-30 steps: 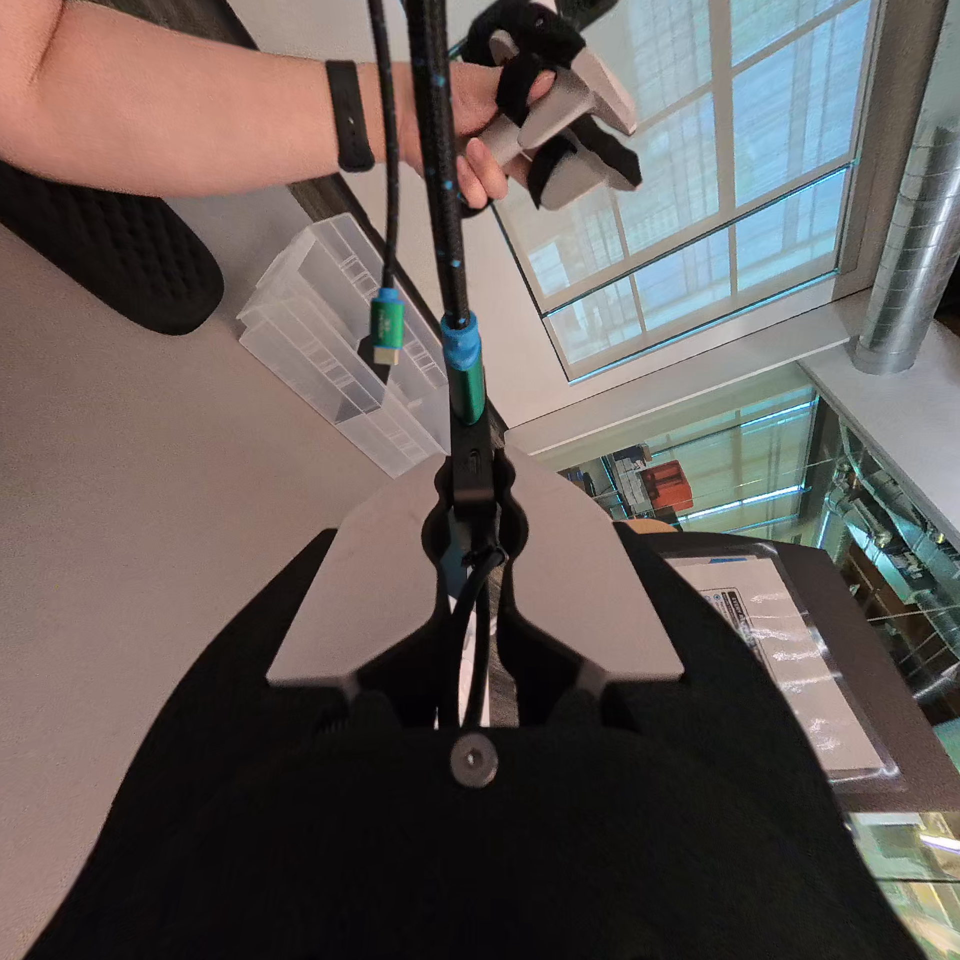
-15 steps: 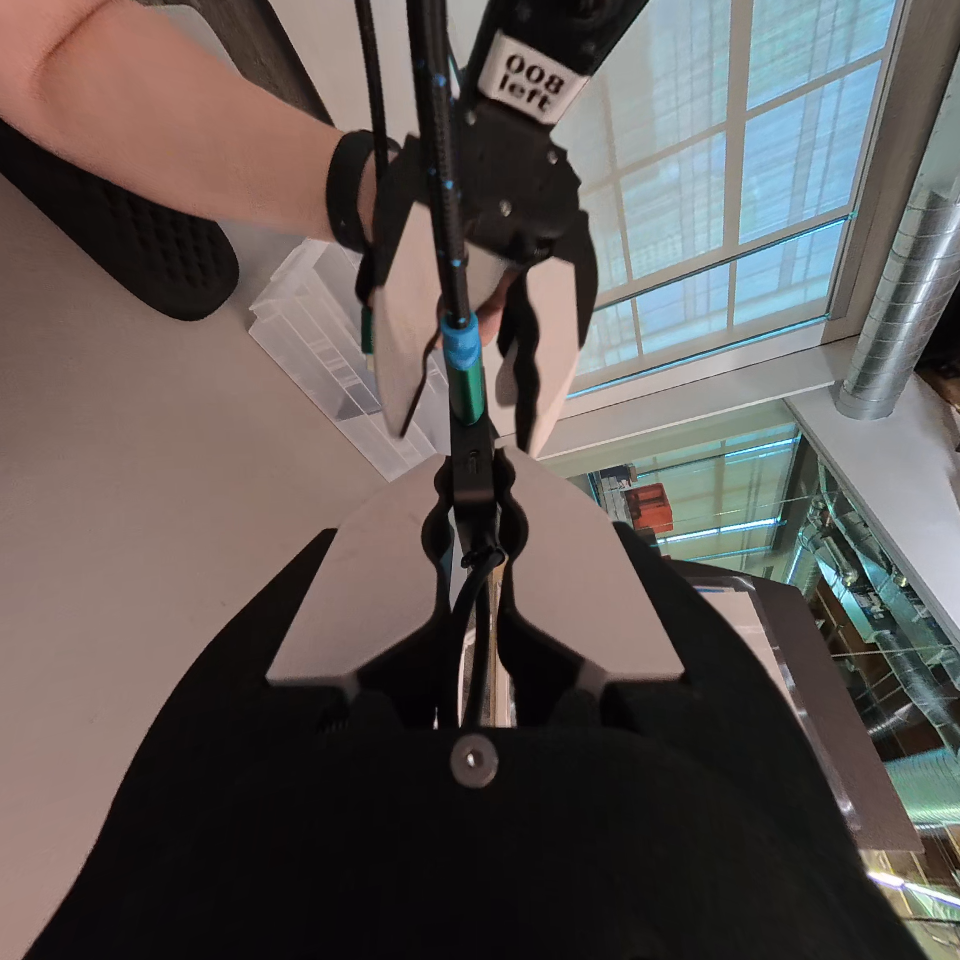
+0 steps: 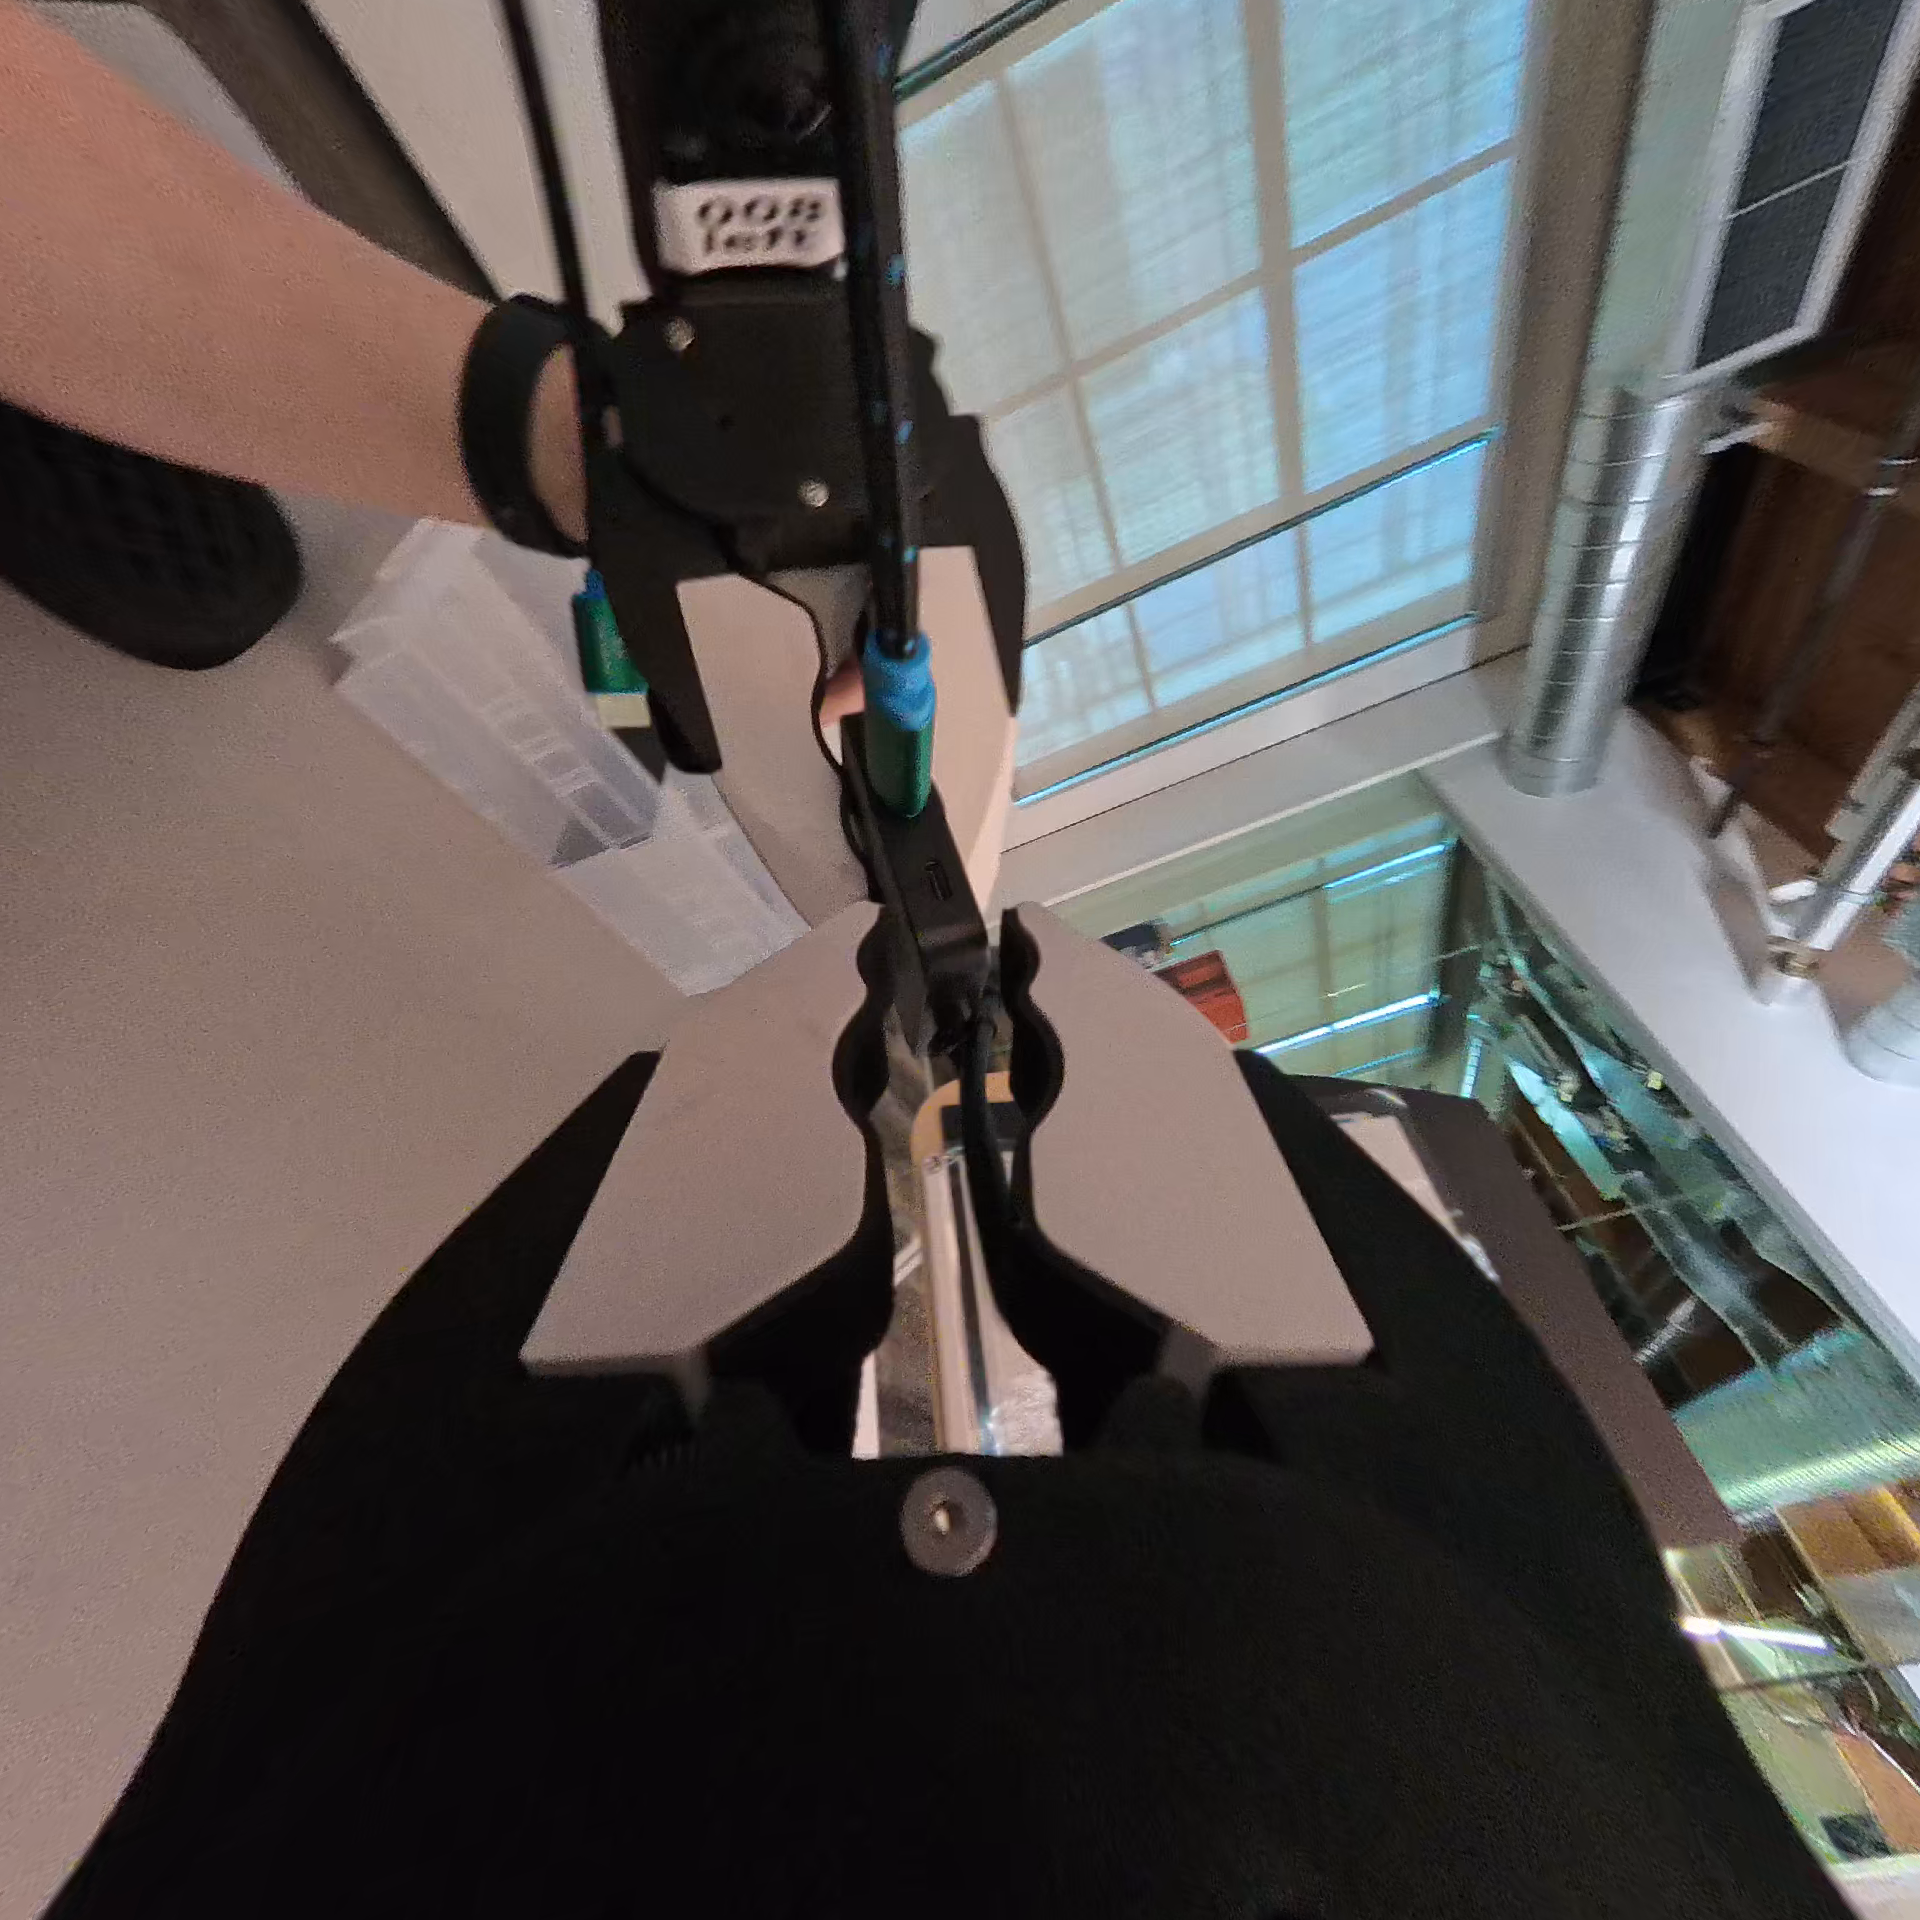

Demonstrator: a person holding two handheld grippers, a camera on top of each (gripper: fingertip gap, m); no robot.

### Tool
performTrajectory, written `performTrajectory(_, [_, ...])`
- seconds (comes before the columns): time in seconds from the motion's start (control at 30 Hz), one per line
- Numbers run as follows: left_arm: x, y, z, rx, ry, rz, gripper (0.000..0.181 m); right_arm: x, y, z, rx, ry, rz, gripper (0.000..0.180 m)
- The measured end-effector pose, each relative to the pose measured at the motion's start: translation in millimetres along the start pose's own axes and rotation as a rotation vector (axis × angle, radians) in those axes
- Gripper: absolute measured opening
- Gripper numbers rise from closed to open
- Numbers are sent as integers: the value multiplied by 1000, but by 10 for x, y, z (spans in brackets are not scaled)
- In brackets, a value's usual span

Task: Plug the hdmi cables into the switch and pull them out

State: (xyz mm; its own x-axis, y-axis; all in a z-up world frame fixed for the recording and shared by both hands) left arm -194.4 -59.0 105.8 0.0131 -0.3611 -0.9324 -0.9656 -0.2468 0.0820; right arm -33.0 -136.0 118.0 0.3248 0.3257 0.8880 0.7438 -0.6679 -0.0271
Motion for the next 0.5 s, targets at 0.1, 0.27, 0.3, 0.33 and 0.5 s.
performTrajectory(0.1, [-108, 40, 129, -117, -57, -139, 14, 83, 130, -69, 54, -21, 82, 19])
performTrajectory(0.27, [-236, 62, 327, -327, -134, -322, 14, 113, 63, -157, -13, -120, 151, 18])
performTrajectory(0.3, [-243, 52, 357, -358, -135, -328, 14, 114, -9, -140, -67, -161, 171, 19])
performTrajectory(0.33, [-244, 38, 382, -384, -134, -334, 14, 112, -90, -114, -117, -217, 197, 23])
performTrajectory(0.5, [-199, -60, 394, -440, -149, -343, 14, -24, -484, 43, -165, -576, 223, 33])
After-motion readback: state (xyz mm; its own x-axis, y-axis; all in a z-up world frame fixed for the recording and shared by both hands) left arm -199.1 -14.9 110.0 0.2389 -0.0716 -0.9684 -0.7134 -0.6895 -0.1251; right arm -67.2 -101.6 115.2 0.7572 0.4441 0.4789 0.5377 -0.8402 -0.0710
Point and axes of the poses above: each gripper's, where its closed fingertips meet, y back along the fingers, z out of its underside, x = y × z across the jaws, the point moved 10 cm from there along y, back along the fingers, and after that the axes turned 4 degrees about -y, right-handed, at the moved point
